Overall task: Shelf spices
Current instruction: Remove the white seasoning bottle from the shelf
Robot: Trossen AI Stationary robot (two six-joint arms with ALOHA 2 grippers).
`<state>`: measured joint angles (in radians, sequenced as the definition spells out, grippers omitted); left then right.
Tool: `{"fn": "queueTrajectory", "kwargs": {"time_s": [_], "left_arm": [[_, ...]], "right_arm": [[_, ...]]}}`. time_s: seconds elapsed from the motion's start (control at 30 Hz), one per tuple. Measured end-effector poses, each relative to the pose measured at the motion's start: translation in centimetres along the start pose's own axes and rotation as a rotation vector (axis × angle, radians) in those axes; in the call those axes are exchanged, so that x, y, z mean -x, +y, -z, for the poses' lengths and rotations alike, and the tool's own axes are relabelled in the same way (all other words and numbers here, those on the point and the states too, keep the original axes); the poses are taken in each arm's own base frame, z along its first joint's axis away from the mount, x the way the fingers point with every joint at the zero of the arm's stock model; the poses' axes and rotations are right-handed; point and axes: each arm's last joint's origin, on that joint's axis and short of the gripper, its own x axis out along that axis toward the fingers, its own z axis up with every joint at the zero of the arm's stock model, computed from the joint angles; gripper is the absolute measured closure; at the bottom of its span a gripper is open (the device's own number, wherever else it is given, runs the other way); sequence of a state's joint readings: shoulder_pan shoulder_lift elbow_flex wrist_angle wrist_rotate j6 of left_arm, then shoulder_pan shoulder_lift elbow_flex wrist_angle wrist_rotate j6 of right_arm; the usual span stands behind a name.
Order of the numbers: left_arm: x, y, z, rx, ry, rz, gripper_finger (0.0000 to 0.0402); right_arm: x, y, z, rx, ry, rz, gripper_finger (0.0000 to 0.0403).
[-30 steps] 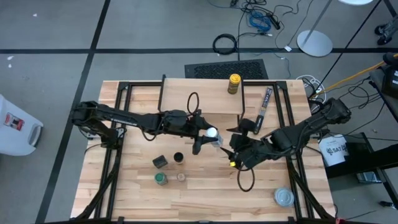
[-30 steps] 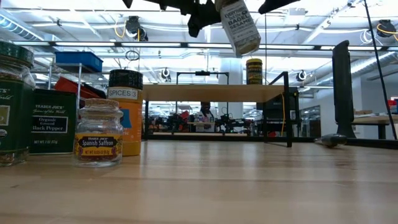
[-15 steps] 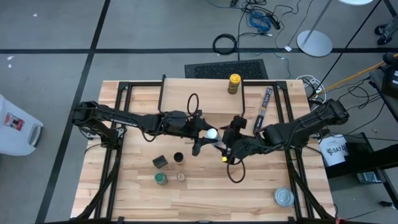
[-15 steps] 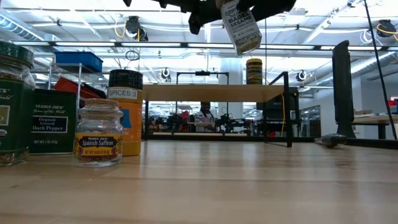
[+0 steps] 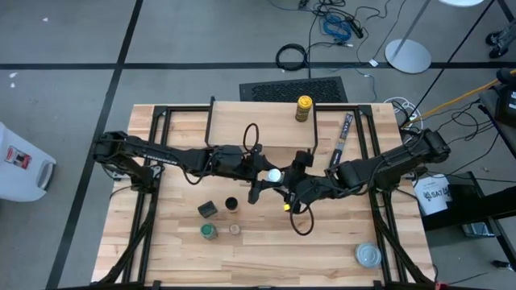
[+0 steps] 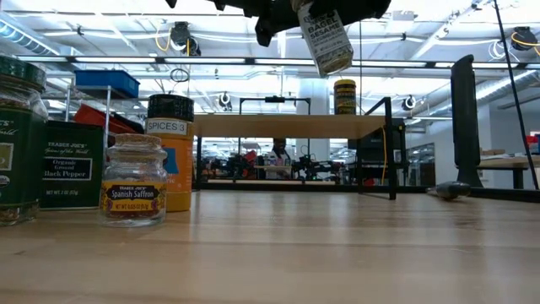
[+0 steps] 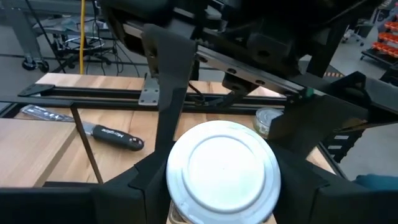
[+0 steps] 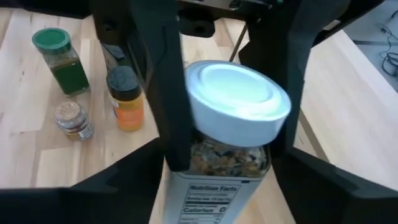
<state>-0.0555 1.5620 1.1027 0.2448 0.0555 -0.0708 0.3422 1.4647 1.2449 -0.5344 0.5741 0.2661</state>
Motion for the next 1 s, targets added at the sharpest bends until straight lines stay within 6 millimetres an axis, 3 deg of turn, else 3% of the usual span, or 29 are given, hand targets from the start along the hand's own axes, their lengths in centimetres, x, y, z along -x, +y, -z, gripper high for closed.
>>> {"fn": "queueTrajectory", "kwargs": {"time_s": [0.3, 0.57, 0.83, 1.0], "left_arm": [[0.0, 0.0, 0.0, -0.016, -0.002, -0.006, 0.0189], [0.0, -0.2, -0.1, -0.005, -0.011, 0.001, 0.0182], [0.0, -1.1, -0.8, 0.000, -0.086, 0.031, 0.0103], [0.5, -1.3, -1.4, -0.007, -0.111, 0.037, 0.0085]], "right_arm": [[-0.1, -0.3, 0.0, -0.040, 0.013, 0.000, 0.0211], [-0.1, -0.3, 0.1, -0.032, 0.018, 0.005, 0.0203], [-0.1, -0.3, 0.4, -0.011, 0.044, 0.012, 0.0213], [0.3, -0.6, 0.6, -0.022, 0.068, 0.000, 0.0210]]}}
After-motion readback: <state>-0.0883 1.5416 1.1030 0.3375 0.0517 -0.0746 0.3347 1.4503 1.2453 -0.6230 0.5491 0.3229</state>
